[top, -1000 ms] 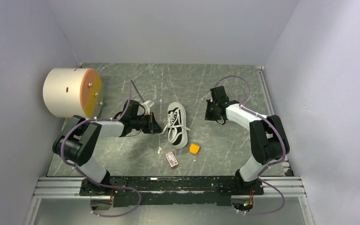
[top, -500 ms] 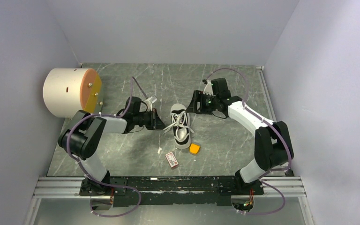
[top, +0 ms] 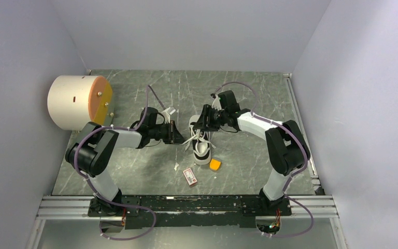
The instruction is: Tie the shoes
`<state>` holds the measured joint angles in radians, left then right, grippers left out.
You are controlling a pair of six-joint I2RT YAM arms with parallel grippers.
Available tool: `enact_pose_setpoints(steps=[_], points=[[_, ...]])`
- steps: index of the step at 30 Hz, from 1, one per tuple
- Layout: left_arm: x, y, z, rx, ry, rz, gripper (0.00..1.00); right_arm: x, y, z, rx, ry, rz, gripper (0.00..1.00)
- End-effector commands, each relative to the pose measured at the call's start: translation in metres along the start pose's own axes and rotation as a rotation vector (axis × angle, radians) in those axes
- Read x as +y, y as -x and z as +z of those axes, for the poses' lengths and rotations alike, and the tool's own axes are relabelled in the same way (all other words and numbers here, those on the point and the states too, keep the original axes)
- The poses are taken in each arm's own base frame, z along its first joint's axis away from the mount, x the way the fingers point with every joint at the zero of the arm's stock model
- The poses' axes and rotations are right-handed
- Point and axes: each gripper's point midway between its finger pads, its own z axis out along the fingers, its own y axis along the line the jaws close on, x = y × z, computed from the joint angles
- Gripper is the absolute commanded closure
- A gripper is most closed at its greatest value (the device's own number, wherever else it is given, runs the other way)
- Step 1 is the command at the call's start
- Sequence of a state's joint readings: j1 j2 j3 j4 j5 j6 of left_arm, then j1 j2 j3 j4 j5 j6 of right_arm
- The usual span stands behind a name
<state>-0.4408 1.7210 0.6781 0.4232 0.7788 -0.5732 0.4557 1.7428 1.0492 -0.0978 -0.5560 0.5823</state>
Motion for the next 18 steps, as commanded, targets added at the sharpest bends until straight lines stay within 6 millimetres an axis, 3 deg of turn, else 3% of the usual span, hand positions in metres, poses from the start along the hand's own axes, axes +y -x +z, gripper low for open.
enact_pose_setpoints(steps=[1, 6, 7, 13, 18], points=[[-0.007, -0.002, 0.003, 0.02, -0.028, 0.02, 0.95, -0.012, 0.013, 0.008, -0.055, -0.073, 0.051, 0.55], [-0.003, -0.003, 0.001, 0.03, 0.003, 0.026, 0.95, -0.032, 0.012, 0.008, -0.074, -0.181, 0.096, 0.88], [-0.002, -0.003, 0.001, 0.033, 0.01, 0.026, 0.95, -0.037, 0.011, 0.006, -0.077, -0.215, 0.1, 0.99], [0.014, -0.016, 0.0, 0.073, 0.084, -0.015, 0.95, -0.079, 0.021, -0.028, -0.221, -0.482, 0.105, 1.0], [0.029, -0.032, -0.004, 0.093, 0.132, -0.019, 0.95, -0.099, 0.02, -0.03, -0.249, -0.462, 0.07, 1.0]])
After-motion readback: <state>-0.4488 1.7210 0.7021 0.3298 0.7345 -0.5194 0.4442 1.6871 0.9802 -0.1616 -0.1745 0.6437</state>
